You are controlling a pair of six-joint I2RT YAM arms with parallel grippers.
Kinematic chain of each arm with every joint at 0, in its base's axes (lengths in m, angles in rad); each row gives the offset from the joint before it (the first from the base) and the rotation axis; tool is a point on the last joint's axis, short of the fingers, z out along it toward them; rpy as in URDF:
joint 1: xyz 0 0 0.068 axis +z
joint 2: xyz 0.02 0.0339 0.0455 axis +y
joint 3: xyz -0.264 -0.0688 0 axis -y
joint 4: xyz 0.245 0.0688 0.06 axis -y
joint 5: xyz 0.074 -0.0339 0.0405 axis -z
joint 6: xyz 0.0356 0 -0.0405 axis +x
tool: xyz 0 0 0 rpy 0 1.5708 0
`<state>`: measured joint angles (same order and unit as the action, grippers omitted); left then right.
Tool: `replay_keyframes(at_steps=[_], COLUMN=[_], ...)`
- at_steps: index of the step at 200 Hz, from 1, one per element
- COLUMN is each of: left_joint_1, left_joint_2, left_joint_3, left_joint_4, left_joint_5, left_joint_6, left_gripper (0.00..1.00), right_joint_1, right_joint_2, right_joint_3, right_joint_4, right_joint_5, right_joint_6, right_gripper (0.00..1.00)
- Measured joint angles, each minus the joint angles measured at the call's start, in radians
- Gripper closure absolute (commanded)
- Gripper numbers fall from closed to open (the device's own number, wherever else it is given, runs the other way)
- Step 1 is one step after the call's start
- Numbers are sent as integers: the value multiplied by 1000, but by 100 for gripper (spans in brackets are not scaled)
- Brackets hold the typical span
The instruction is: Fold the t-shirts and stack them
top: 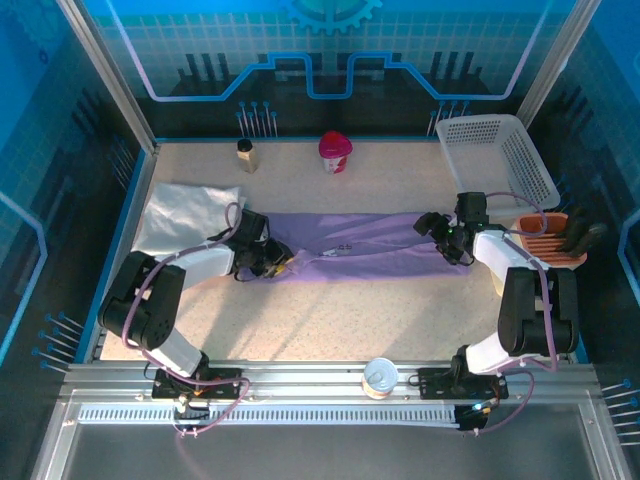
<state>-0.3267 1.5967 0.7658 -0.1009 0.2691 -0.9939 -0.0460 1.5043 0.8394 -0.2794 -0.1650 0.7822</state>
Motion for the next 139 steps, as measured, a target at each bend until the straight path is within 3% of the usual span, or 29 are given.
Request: replay_keyframes(at_steps=[39, 85, 139], left_joint_1=[0, -5, -11], left_joint_2=[11, 64, 202], left_joint_3=[65, 177, 447], left_joint_4=[-32, -117, -292], left_joint_5=[-28, -65, -133], left_joint_6=[20, 85, 246], left_gripper=[100, 100, 100], right_joint_1=[-1, -1, -8], right_joint_2=[-1, -1, -1], right_joint_3=[0, 0, 0], right_joint_4=[0, 0, -1], right_joint_5=[0, -1, -1], right_joint_6=[3, 3, 3], right_gripper=[14, 15, 14])
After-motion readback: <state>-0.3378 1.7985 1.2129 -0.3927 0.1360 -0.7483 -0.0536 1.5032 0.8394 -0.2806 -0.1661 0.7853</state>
